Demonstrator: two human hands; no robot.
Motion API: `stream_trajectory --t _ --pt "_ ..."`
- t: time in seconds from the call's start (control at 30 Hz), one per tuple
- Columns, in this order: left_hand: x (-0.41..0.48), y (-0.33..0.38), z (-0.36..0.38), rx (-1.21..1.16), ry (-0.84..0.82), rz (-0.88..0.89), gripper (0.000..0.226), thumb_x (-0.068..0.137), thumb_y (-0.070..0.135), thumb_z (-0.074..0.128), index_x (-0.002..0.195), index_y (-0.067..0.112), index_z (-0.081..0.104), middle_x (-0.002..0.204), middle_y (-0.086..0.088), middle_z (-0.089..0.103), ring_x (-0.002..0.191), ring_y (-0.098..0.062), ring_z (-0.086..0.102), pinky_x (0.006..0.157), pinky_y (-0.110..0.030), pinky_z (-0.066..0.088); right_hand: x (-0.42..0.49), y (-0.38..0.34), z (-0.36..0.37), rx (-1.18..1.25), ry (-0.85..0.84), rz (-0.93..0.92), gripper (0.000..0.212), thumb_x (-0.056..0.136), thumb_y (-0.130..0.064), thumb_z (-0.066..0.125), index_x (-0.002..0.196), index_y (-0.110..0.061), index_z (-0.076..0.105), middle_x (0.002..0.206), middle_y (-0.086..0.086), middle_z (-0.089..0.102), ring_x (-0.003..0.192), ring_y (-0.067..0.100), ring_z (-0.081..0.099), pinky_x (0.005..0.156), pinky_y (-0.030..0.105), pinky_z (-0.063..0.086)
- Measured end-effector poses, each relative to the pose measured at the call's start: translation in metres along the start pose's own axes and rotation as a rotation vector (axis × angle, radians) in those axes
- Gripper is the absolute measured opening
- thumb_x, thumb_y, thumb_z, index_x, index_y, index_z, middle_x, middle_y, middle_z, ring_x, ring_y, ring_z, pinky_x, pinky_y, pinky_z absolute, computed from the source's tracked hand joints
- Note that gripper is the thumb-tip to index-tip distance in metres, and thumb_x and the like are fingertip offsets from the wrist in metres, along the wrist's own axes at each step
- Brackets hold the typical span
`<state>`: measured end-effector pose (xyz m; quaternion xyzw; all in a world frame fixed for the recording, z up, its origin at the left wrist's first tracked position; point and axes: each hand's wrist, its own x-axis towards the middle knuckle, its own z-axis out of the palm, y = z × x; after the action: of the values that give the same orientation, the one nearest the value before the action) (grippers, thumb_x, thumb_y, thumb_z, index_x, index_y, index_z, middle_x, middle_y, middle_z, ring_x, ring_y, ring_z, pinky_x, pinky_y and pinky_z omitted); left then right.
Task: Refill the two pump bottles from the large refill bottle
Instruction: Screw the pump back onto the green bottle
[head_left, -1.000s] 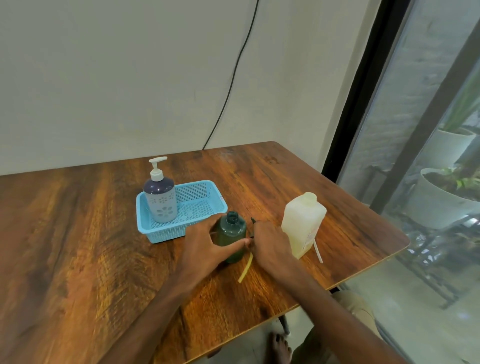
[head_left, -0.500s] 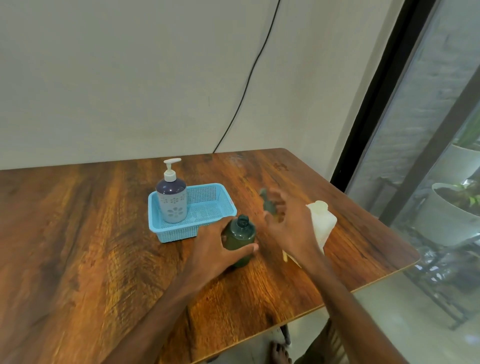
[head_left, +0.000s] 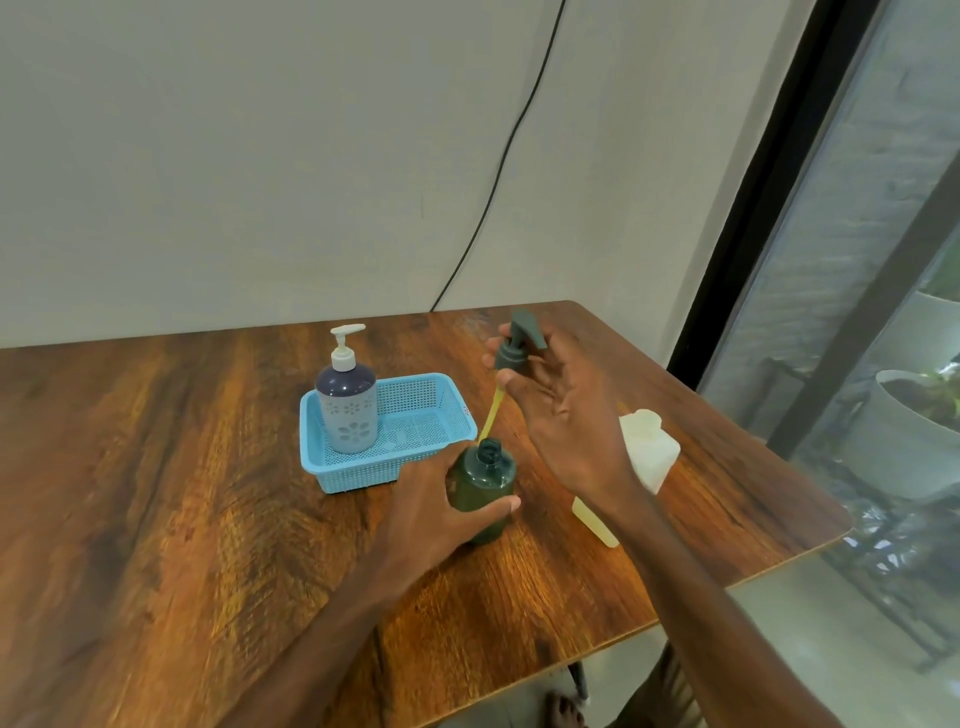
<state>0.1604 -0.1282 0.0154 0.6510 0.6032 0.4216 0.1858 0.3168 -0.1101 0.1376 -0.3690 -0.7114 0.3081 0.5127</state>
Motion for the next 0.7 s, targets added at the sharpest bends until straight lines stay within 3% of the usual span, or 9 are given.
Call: stream_trajectory --t 0.1,0.27,0.4,0.57,0.63,0.7 --pt "0.000 0.000 0.001 -0.023 0.004 -0.003 0.090 0.062 0.084 0.079 0.134 0.033 0.064 0.108 0.040 0.053 0.104 0.032 0.049 0.082 0.010 0.035 -0.002 -0.001 -0.003 0.008 0.016 -0.014 0.039 0.098 -0.012 0.065 0.136 -0.016 0.057 0.128 -0.007 0.070 0.118 0.006 0.067 0.102 0.044 0.056" --pt "0.001 -0.002 0.001 -0.005 -0.035 -0.012 0.096 0.062 0.083 0.079 0.141 0.032 0.060 0.121 0.030 0.056 0.103 0.014 0.055 0.077 0.009 0.037 0.003 -0.015 -0.014 0.012 0.051 -0.098 0.041 0.098 -0.018 0.065 0.138 -0.019 0.056 0.128 -0.010 0.069 0.117 0.003 0.067 0.102 0.034 0.055" --pt "0.000 -0.001 0.001 -0.013 -0.015 0.008 0.090 0.064 0.078 0.082 0.139 0.032 0.061 0.120 0.030 0.057 0.101 0.025 0.049 0.081 0.010 0.035 -0.001 -0.007 -0.009 -0.046 -0.034 -0.030 0.039 0.097 -0.020 0.066 0.135 -0.021 0.059 0.127 -0.010 0.070 0.116 0.002 0.066 0.100 0.030 0.055" --pt "-0.001 -0.001 -0.001 -0.053 -0.029 0.025 0.083 0.065 0.077 0.076 0.134 0.032 0.064 0.117 0.027 0.067 0.107 0.012 0.063 0.088 -0.006 0.051 -0.023 0.036 0.011 -0.270 -0.215 0.111 0.041 0.097 -0.023 0.068 0.136 -0.027 0.060 0.129 -0.012 0.067 0.118 0.007 0.064 0.094 0.025 0.058" --pt "0.000 -0.003 -0.002 -0.060 -0.043 0.026 0.080 0.068 0.075 0.076 0.135 0.034 0.063 0.117 0.026 0.069 0.107 0.010 0.064 0.089 -0.013 0.055 -0.033 0.052 0.013 -0.308 -0.227 0.139 0.045 0.096 -0.032 0.069 0.139 -0.033 0.058 0.134 -0.019 0.063 0.122 0.002 0.059 0.097 0.019 0.053" --pt "0.000 -0.003 -0.001 -0.064 -0.040 0.032 0.075 0.069 0.074 0.077 0.135 0.040 0.062 0.114 0.032 0.067 0.109 0.011 0.064 0.088 -0.010 0.053 -0.040 0.063 0.013 -0.311 -0.199 0.156 0.049 0.094 -0.040 0.069 0.140 -0.037 0.055 0.128 -0.034 0.058 0.116 -0.015 0.054 0.090 0.008 0.048"
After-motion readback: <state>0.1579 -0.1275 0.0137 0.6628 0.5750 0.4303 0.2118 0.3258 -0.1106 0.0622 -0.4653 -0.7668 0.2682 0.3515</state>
